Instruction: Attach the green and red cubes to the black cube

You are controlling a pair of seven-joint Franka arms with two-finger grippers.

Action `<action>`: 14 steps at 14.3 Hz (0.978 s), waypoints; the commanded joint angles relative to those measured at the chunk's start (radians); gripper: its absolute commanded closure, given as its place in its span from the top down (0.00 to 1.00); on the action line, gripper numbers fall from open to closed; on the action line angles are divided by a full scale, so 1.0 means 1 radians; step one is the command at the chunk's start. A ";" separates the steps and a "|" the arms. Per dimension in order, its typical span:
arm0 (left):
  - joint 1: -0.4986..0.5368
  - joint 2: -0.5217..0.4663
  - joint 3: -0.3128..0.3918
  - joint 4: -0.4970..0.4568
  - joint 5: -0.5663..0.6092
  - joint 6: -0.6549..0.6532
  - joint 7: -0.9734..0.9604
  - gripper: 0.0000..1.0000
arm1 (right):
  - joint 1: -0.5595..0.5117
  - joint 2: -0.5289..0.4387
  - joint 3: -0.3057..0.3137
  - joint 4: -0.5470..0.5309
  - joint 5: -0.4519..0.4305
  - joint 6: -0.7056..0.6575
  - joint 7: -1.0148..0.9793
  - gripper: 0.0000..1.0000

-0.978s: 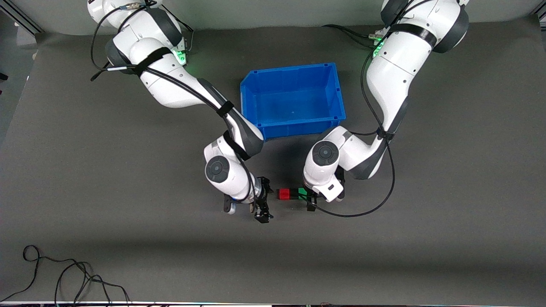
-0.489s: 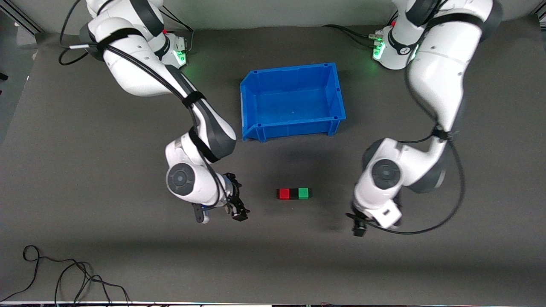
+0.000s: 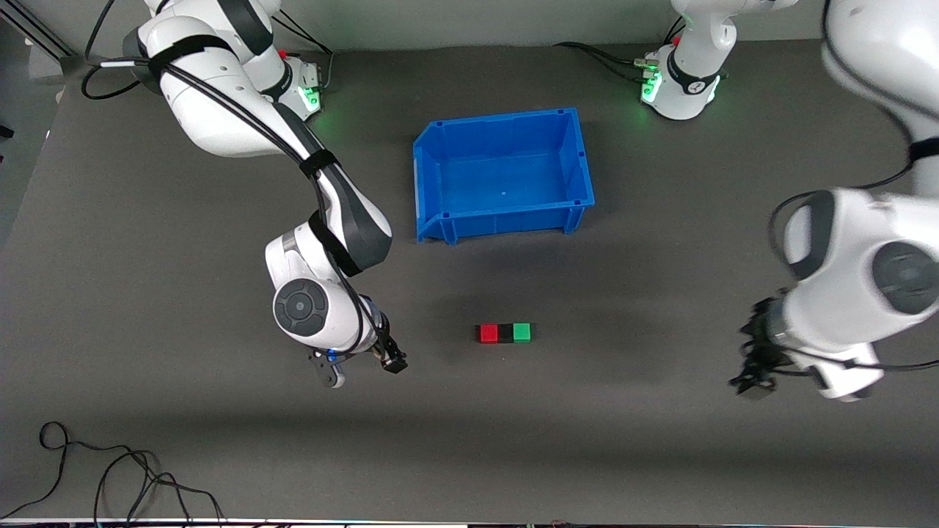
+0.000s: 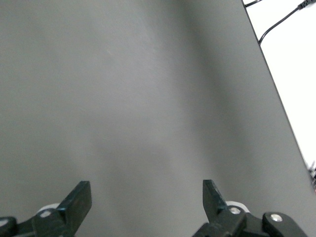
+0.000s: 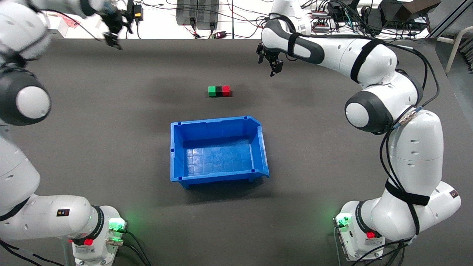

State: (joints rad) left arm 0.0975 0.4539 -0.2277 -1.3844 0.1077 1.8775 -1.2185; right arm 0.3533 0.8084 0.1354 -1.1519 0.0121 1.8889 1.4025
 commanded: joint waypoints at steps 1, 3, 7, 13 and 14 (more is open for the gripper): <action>0.086 -0.110 -0.010 0.002 -0.074 -0.162 0.270 1.00 | 0.000 -0.171 -0.036 -0.132 -0.018 -0.062 -0.144 1.00; 0.125 -0.121 -0.012 0.097 -0.092 -0.315 0.403 1.00 | -0.028 -0.320 -0.045 -0.266 -0.018 -0.073 -0.303 1.00; 0.146 -0.121 -0.005 0.263 -0.083 -0.593 0.649 1.00 | -0.024 -0.529 -0.147 -0.388 -0.006 -0.077 -0.532 1.00; 0.125 -0.164 -0.106 0.269 -0.077 -0.630 0.885 1.00 | -0.030 -0.678 -0.221 -0.437 -0.014 -0.206 -0.983 1.00; 0.117 -0.166 -0.119 0.269 -0.068 -0.630 0.936 1.00 | -0.037 -0.707 -0.221 -0.455 -0.015 -0.246 -1.016 1.00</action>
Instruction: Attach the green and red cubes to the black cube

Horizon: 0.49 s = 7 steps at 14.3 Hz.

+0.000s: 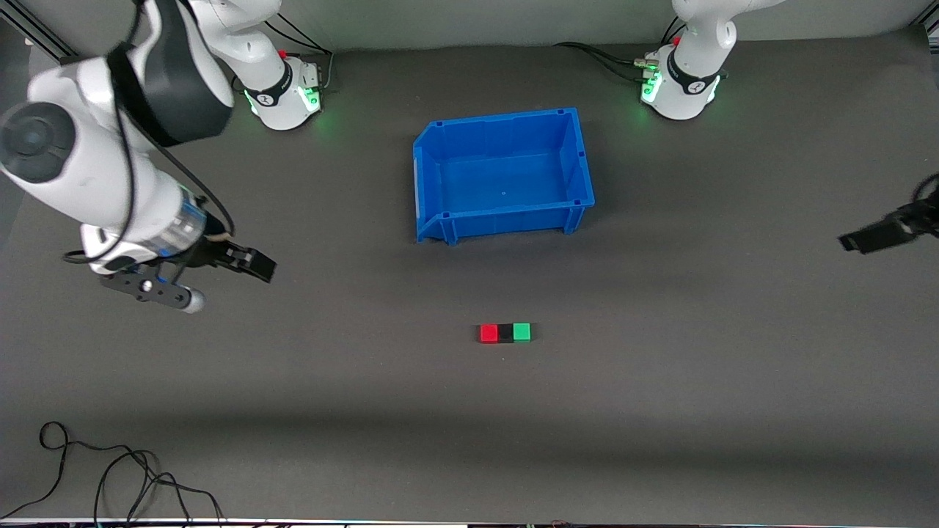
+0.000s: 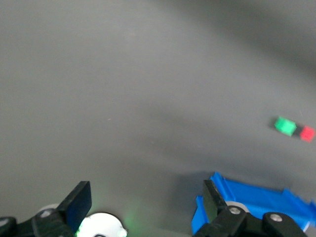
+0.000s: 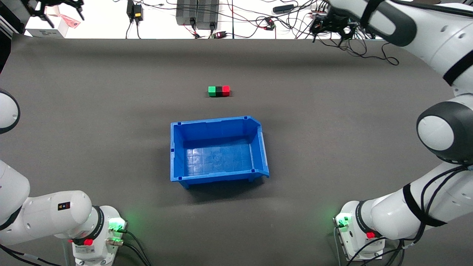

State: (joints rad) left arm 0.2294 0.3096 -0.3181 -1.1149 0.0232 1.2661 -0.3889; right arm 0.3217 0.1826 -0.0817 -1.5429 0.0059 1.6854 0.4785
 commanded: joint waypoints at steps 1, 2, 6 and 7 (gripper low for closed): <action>-0.027 -0.021 -0.032 -0.002 0.023 -0.019 0.137 1.00 | -0.018 -0.106 -0.004 -0.074 -0.012 -0.068 -0.112 1.00; -0.036 -0.020 -0.030 -0.003 0.033 -0.013 0.184 1.00 | -0.042 -0.118 -0.003 -0.074 -0.014 -0.090 -0.145 1.00; -0.032 -0.020 -0.026 -0.013 0.070 0.007 0.338 1.00 | -0.081 -0.147 -0.009 -0.054 -0.032 -0.142 -0.210 1.00; -0.029 -0.020 -0.026 -0.016 0.070 0.009 0.363 1.00 | -0.081 -0.156 -0.009 -0.054 -0.055 -0.145 -0.213 1.00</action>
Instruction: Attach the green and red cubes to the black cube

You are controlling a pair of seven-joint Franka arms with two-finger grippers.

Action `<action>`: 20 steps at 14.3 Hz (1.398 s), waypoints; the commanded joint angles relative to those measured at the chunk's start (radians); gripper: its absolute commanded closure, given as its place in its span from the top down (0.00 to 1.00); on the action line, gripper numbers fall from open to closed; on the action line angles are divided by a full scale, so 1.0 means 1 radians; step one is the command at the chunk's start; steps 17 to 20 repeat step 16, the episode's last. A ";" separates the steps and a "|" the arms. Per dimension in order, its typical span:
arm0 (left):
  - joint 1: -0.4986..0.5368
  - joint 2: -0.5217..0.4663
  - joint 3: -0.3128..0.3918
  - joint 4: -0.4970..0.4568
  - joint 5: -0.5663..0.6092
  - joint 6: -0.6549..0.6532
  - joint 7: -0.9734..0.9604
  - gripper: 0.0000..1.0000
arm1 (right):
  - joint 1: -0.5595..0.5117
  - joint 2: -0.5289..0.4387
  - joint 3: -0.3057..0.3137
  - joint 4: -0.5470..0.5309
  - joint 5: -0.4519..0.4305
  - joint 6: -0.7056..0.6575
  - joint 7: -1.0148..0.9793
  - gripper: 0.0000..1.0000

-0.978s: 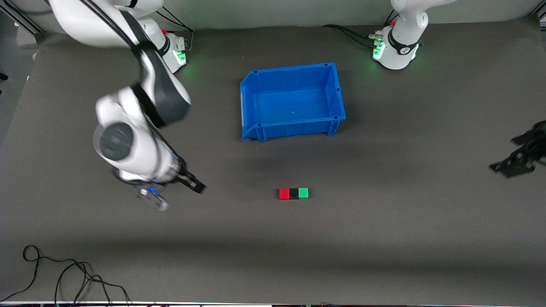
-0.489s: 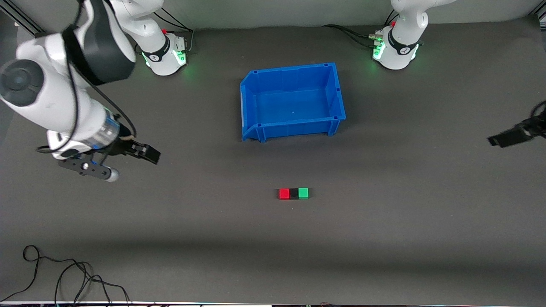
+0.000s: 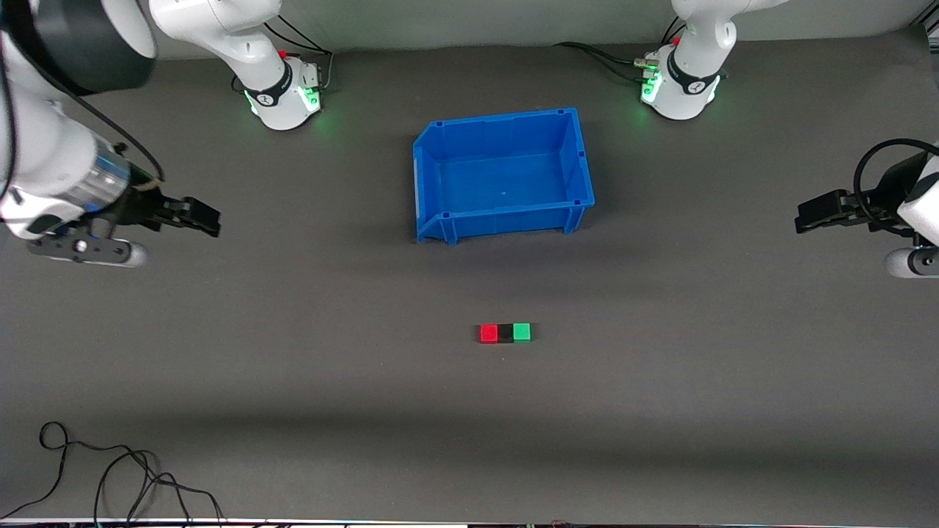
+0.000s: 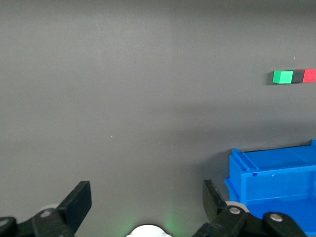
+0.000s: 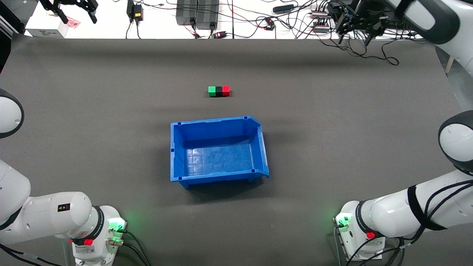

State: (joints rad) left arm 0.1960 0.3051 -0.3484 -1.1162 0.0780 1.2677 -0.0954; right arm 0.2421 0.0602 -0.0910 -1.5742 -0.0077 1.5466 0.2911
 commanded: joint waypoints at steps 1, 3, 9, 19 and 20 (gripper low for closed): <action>0.008 -0.020 0.005 -0.028 0.014 0.010 0.085 1.00 | 0.002 -0.040 0.001 -0.021 -0.054 -0.006 -0.050 1.00; 0.013 -0.056 0.011 -0.088 0.005 0.036 0.086 1.00 | -0.001 -0.037 -0.006 0.028 -0.072 -0.035 -0.149 1.00; -0.276 -0.199 0.356 -0.287 -0.039 0.143 0.167 1.00 | -0.089 -0.040 0.001 0.036 0.026 -0.051 -0.121 1.00; -0.283 -0.336 0.367 -0.501 -0.053 0.285 0.203 1.00 | -0.080 -0.042 -0.012 0.036 0.071 -0.039 -0.124 1.00; -0.283 -0.336 0.367 -0.501 -0.053 0.285 0.203 1.00 | -0.080 -0.042 -0.012 0.036 0.071 -0.039 -0.124 1.00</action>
